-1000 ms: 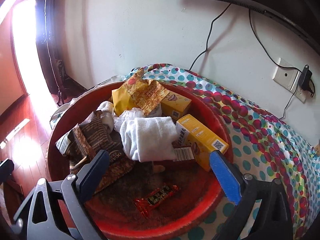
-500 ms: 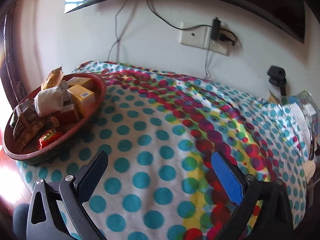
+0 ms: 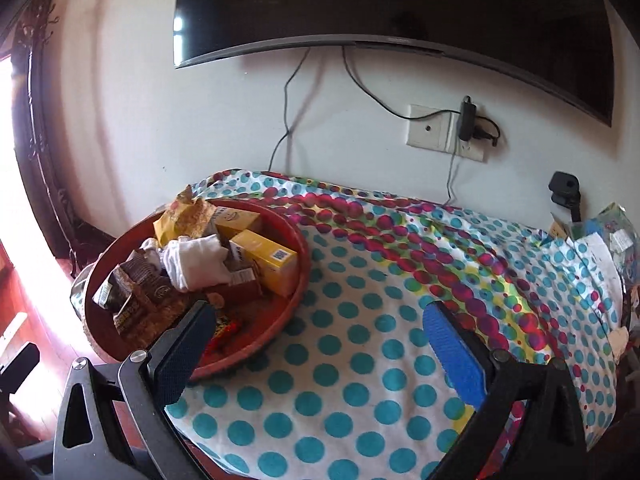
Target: Organize objects
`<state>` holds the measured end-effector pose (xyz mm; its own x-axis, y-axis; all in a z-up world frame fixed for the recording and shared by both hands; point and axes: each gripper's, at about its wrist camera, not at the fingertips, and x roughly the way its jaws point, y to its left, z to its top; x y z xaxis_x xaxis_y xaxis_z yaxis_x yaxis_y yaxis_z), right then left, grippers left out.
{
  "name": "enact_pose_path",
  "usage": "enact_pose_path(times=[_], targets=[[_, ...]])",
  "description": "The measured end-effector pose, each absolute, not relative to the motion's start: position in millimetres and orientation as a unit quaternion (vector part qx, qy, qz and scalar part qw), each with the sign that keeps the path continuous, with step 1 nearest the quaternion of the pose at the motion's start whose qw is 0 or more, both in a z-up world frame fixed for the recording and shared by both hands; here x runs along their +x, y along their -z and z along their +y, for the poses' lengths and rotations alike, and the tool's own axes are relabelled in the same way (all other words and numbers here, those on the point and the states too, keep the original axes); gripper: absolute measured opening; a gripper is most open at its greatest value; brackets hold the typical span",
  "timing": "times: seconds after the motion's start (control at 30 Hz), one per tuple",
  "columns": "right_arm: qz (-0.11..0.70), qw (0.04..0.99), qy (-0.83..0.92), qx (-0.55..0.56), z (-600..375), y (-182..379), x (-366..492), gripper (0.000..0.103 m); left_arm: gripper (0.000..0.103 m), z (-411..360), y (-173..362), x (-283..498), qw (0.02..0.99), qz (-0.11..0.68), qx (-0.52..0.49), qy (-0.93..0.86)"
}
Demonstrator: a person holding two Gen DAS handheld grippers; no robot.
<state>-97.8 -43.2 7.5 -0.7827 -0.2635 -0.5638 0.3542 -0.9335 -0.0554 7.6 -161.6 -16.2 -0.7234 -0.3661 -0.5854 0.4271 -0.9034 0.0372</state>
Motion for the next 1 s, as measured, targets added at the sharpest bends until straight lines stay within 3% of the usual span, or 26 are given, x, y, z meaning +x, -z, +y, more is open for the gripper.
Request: enact_pose_path(times=[1.0], targets=[[0.11,0.186,0.935,0.283,-80,10,-86,0.103,0.088,-177,19,9,0.241,0.081,0.318,0.914]])
